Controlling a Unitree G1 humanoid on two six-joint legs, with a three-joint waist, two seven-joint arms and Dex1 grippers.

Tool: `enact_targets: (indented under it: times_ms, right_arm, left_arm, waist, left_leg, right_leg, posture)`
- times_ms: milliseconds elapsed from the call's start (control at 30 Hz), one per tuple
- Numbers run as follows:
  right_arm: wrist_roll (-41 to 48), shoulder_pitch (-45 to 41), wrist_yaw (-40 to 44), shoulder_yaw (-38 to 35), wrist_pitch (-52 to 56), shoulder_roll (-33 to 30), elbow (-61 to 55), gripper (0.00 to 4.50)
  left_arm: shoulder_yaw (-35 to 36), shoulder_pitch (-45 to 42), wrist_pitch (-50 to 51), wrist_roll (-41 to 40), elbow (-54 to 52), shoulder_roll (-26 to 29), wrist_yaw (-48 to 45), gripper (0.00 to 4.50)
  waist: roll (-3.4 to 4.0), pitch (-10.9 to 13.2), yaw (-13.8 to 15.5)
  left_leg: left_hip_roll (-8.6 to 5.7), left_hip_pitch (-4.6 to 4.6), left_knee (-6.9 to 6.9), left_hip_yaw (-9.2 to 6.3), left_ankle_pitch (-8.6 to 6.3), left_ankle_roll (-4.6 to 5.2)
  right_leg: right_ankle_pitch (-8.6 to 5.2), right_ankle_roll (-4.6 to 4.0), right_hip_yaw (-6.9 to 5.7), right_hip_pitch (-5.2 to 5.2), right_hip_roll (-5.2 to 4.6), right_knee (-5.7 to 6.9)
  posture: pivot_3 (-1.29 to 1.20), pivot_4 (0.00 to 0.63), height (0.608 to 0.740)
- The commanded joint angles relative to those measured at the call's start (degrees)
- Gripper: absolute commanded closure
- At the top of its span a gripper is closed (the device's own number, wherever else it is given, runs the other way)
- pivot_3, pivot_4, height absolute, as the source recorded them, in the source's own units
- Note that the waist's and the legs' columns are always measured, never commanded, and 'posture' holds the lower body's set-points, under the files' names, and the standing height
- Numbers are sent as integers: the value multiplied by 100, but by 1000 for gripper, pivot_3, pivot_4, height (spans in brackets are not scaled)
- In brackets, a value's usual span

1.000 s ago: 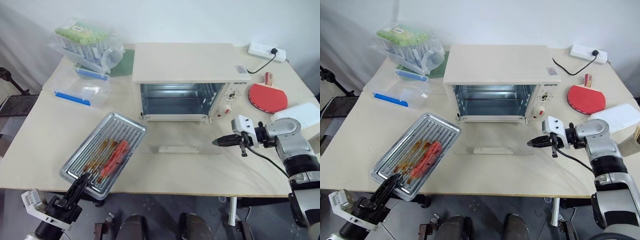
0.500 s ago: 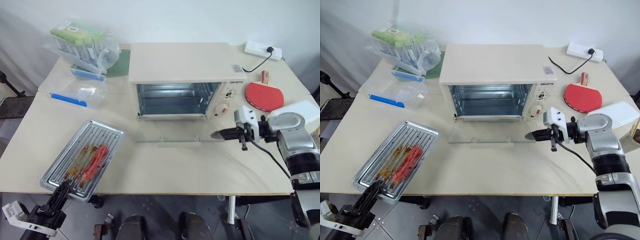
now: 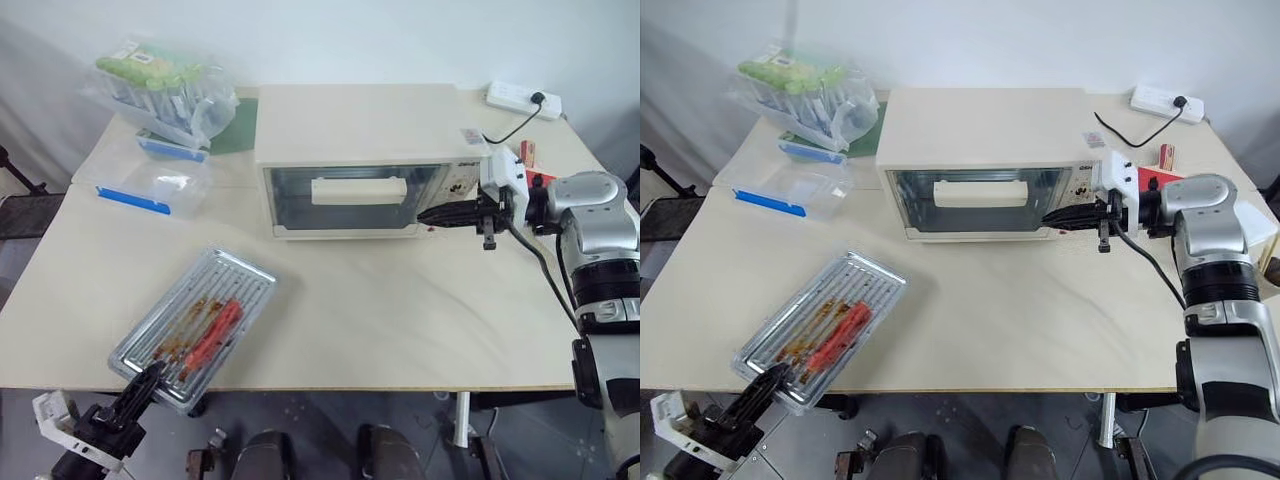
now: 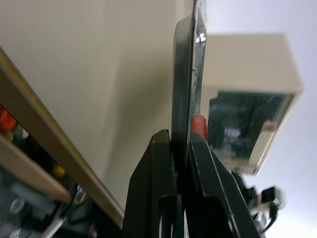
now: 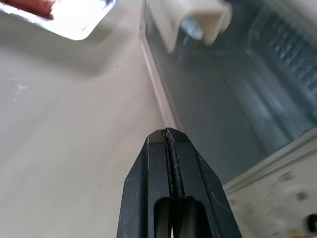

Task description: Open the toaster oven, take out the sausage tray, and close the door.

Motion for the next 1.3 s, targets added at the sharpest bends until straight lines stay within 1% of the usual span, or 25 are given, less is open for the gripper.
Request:
enact_targets:
  times_ms: [33, 200, 267, 300, 367, 467, 567, 700, 733, 833, 900, 1033, 1200, 1300]
  right_arm:
    - [157, -45, 120, -171, 202, -80, -356, 4462]
    - [112, 380, 208, -63, 596, -352, -1023, 4462]
    - [210, 828, 212, -130, 776, -527, -1466, 4462]
    - [251, 1008, 177, -164, 830, -584, -1643, 4462]
    - [327, 1485, 89, -254, 920, -730, -2060, 4462]
    - [518, 1883, -60, -385, 1216, -813, -2599, 4462]
    - [674, 2228, -224, -518, 1447, -855, -3069, 4462]
    - [828, 2482, -358, -645, 1595, -866, -3412, 4462]
    - [957, 2575, -357, -745, 1557, -823, -3505, 4462]
    - [1333, 2954, -387, -1094, 1463, -684, -3678, 4462]
    - [1631, 3145, -355, -1375, 1398, -555, -3655, 4462]
    - [1877, 3540, -153, -1566, 1340, -540, -3579, 4462]
    - [1794, 3982, 145, -1645, 1002, -707, -3331, 4462]
    - [1777, 4088, 211, -1684, 855, -773, -3145, 3872]
  left_arm:
    - [-298, -61, 358, -84, 84, 457, -289, 4500]
    - [-649, -401, 579, -84, 342, 1159, -413, 4500]
    - [-923, -911, 731, -84, 616, 1490, -418, 4500]
    - [-1050, -1115, 816, -84, 720, 1641, -444, 4500]
    - [-1462, -1678, 992, -84, 935, 1956, -389, 4500]
    - [-1892, -2402, 1169, -84, 1286, 2223, -362, 4500]
    - [-2406, -3131, 1332, -84, 1600, 2461, -258, 4500]
    - [-2795, -3698, 1451, -84, 1959, 2613, -222, 4500]
    - [-3009, -3973, 1510, -84, 2109, 2643, -178, 4500]
    - [-3698, -5090, 1800, 426, 2731, 2434, -161, 4500]
    - [-3935, -5667, 1951, 788, 3163, 2213, -259, 4500]
    - [-4106, -6401, 2311, 1427, 3771, 1896, -605, 4500]
    - [-4201, -7228, 2598, 2503, 4531, 1408, -1154, 4500]
    - [-4151, -7622, 2698, 3075, 4889, 1143, -1486, 4500]
  waist:
    - [0, 0, -7]
    - [1, 0, 3]
    - [2, 0, 21]
    - [2, -1, 80]
    - [2, -1, 95]
    - [5, -1, 133]
    - [5, -1, 111]
    - [4, -1, 124]
    - [4, -1, 118]
    - [2, 0, 195]
    - [0, 0, 280]
    - [-1, 0, 299]
    - [0, 0, 323]
    - [-1, -1, 323]
  left_leg:
    - [3, 0, 0, 1, 0, 0]
    - [22, -3, -2, 14, -2, -5]
    - [22, -4, -3, 18, -3, -6]
    - [20, -4, -4, 17, -3, -6]
    - [6, -4, 0, 19, -3, -7]
    - [-2, -3, 0, 28, -3, -7]
    - [-6, -4, -4, 61, -3, -7]
    - [-1, 1, -8, 76, -1, -10]
    - [-1, 3, -7, 81, -1, -10]
    - [-4, -1, 0, 89, 0, -9]
    - [-10, -1, 5, 96, 4, -8]
    - [-19, -2, 7, 104, 5, -5]
    - [-26, -1, 8, 121, 11, 3]
    - [-33, 0, 10, 119, 16, 7]
  right_leg:
    - [0, 0, 1, 0, 0, 4]
    - [0, 0, 11, -19, 0, 31]
    - [0, 0, 14, -24, 0, 34]
    - [0, 0, 13, -22, 0, 32]
    - [0, -1, 13, -24, 5, 37]
    - [0, 1, 26, -29, 2, 47]
    - [1, 2, 55, -64, 3, 74]
    - [1, 2, 65, -73, 8, 87]
    - [1, 2, 69, -75, 9, 87]
    - [1, 3, 71, -74, 11, 88]
    - [4, 8, 74, -69, 10, 88]
    - [10, 19, 85, -68, 9, 85]
    - [11, 21, 82, -60, 8, 85]
    - [13, 25, 84, -56, 3, 84]
  posture:
    - [0, 150, 740]
    - [0, 150, 740]
    - [0, 150, 740]
    - [0, 150, 740]
    - [0, 150, 740]
    - [0, 150, 740]
    - [0, 150, 740]
    - [0, 150, 740]
    - [0, 150, 740]
    - [0, 150, 740]
    - [0, 150, 740]
    - [0, 150, 740]
    - [0, 150, 740]
    - [0, 150, 740]
